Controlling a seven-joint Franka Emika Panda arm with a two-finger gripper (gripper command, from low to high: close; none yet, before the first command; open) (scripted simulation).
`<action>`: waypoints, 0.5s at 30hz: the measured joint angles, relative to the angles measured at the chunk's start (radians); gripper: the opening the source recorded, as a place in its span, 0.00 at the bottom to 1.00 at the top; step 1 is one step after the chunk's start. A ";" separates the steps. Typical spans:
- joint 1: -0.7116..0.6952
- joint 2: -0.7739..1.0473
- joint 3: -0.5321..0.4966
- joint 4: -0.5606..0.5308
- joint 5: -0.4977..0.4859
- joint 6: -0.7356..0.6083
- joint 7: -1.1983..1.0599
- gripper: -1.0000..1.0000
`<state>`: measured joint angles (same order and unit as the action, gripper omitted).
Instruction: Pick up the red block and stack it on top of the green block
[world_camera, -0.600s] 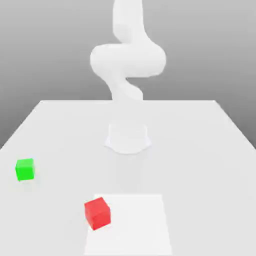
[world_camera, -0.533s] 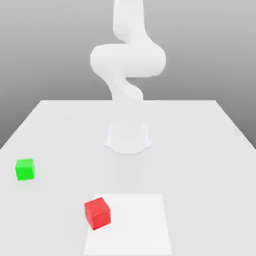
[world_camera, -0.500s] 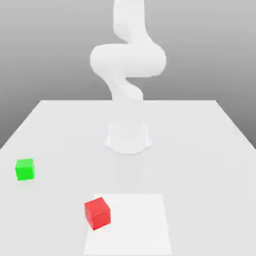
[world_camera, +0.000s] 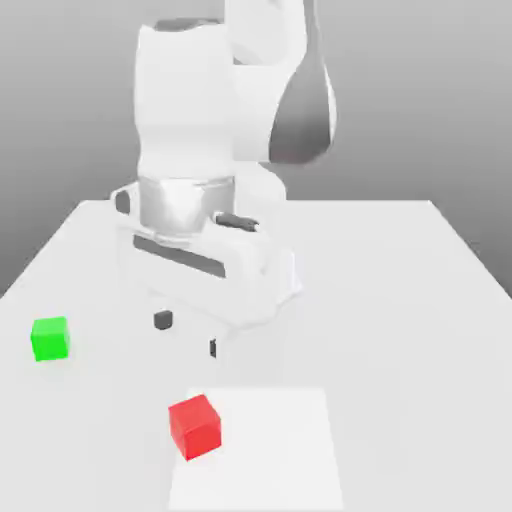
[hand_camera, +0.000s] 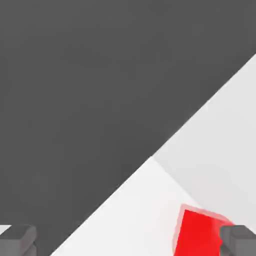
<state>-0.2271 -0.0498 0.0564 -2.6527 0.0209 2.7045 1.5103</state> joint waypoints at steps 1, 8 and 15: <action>-0.006 0.036 -0.003 -0.017 -0.008 0.020 0.040 0.50; 0.007 0.290 -0.035 -0.025 -0.044 0.213 0.137 0.50; 0.009 0.333 -0.037 -0.019 -0.049 0.252 0.141 0.00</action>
<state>-0.2177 0.2833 0.0190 -2.6712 -0.0280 2.9565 1.6516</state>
